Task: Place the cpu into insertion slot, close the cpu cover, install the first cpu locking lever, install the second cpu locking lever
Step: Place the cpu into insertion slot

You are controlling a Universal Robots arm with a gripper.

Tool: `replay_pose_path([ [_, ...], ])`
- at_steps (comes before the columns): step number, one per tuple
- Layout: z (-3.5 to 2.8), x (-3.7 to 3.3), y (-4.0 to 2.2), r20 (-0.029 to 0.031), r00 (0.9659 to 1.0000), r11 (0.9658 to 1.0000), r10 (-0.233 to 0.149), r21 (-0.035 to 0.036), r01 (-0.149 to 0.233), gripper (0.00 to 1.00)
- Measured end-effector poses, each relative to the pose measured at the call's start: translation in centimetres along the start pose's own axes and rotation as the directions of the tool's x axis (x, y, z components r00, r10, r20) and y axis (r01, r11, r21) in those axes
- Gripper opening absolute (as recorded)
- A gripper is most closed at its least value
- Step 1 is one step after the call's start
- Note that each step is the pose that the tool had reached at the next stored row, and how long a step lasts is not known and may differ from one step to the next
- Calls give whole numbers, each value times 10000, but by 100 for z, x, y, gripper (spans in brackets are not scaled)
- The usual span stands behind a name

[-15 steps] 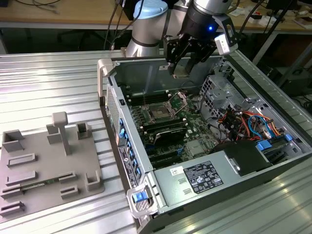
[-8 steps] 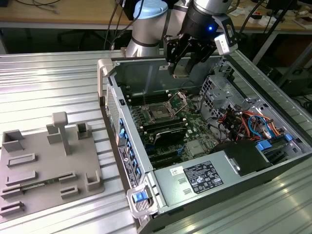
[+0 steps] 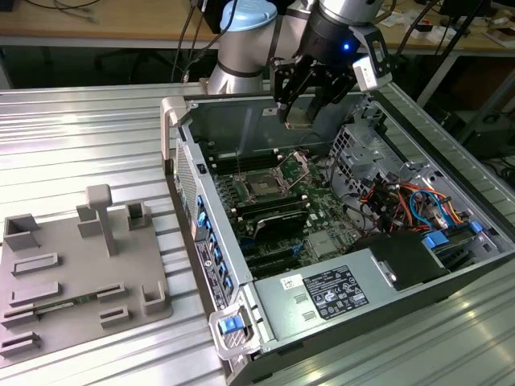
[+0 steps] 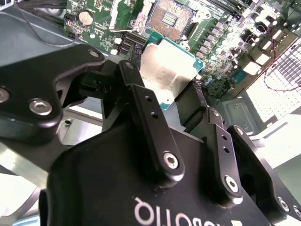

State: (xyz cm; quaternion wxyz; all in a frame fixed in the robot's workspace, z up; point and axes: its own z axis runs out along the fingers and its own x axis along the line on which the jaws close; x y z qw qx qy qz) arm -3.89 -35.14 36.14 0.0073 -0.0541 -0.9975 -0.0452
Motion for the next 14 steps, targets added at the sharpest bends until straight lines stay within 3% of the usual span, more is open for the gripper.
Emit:
replay_pose_path([
  [14,0,0,0,5,10000,10000,52,-2,-52,55],
])
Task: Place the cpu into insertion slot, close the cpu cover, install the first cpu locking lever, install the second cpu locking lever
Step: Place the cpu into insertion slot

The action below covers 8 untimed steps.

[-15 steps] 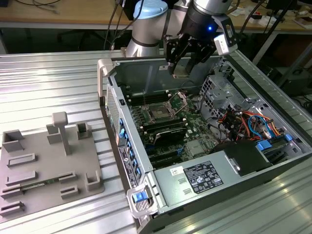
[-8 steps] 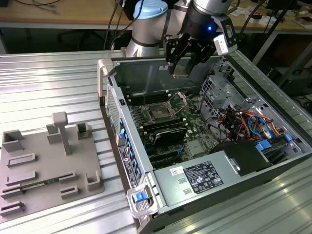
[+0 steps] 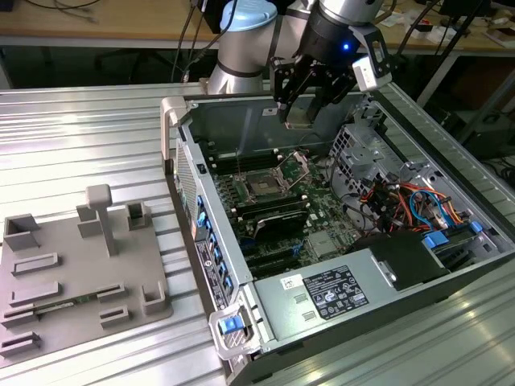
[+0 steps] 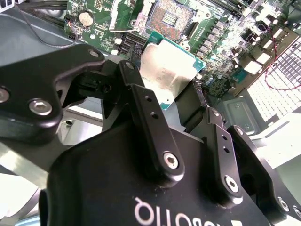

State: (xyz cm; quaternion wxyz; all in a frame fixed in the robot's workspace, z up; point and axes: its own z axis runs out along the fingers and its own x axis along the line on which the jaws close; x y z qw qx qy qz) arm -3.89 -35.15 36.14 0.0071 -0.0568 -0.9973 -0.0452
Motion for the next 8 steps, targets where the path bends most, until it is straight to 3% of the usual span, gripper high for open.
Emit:
replay_pose_path([
  [8,0,4,0,45,9987,9987,501,-11,-501,55],
])
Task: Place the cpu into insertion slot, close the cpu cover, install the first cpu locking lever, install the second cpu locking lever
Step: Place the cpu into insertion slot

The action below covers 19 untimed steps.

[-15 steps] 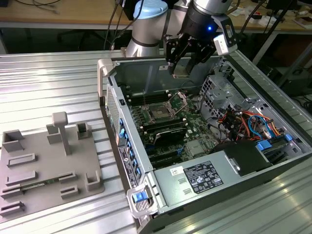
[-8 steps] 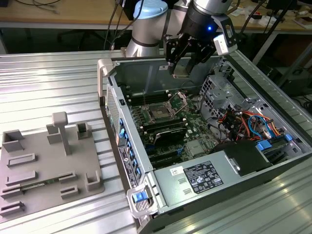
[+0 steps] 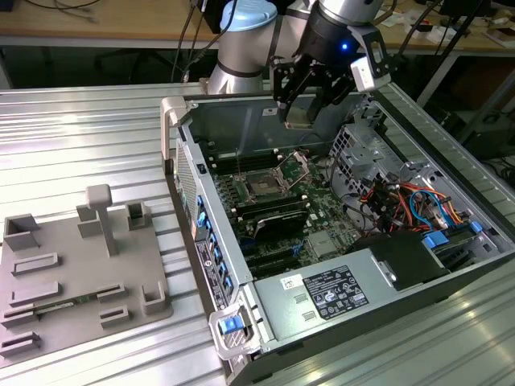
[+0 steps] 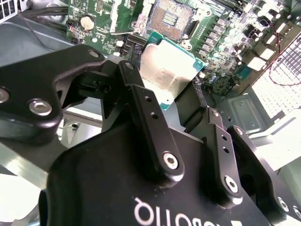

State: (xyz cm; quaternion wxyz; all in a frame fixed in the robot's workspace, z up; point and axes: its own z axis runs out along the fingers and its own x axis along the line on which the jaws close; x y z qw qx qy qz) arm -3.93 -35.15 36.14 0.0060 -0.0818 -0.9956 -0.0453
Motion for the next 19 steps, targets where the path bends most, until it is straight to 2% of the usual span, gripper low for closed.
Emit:
replay_pose_path([
  [11,1,9,-2,48,9985,9985,541,-12,-541,55],
  [19,1,13,-2,70,9969,9969,788,-18,-788,55],
])
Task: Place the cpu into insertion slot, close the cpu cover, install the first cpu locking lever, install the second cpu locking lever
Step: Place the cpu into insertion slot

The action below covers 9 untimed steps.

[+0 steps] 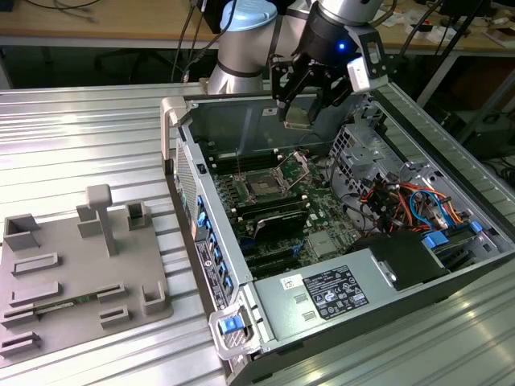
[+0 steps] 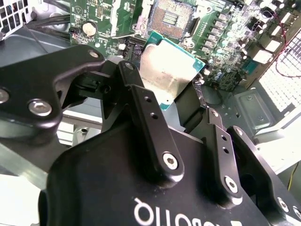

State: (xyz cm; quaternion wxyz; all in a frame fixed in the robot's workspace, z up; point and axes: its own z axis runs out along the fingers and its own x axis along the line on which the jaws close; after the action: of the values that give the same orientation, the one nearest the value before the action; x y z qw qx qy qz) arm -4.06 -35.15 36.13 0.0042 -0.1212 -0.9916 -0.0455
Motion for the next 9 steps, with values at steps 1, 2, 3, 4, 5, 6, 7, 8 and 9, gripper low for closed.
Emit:
replay_pose_path([
  [1,0,0,0,3,10000,10000,31,0,-31,55],
  [2,0,1,0,6,10000,10000,70,-1,-70,55],
  [3,0,2,0,9,9999,9999,104,-3,-104,55],
  [4,0,2,-1,14,9999,9999,156,-4,-156,55],
  [5,0,3,-1,19,9998,9998,217,-4,-217,55],
  [6,0,4,-1,22,9997,9997,247,-6,-247,55],
  [7,0,4,-1,25,9996,9996,278,-6,-278,55],
  [8,0,5,-1,28,9995,9995,310,-7,-310,55],
  [9,0,5,-1,30,9994,9994,338,-7,-338,55],
])
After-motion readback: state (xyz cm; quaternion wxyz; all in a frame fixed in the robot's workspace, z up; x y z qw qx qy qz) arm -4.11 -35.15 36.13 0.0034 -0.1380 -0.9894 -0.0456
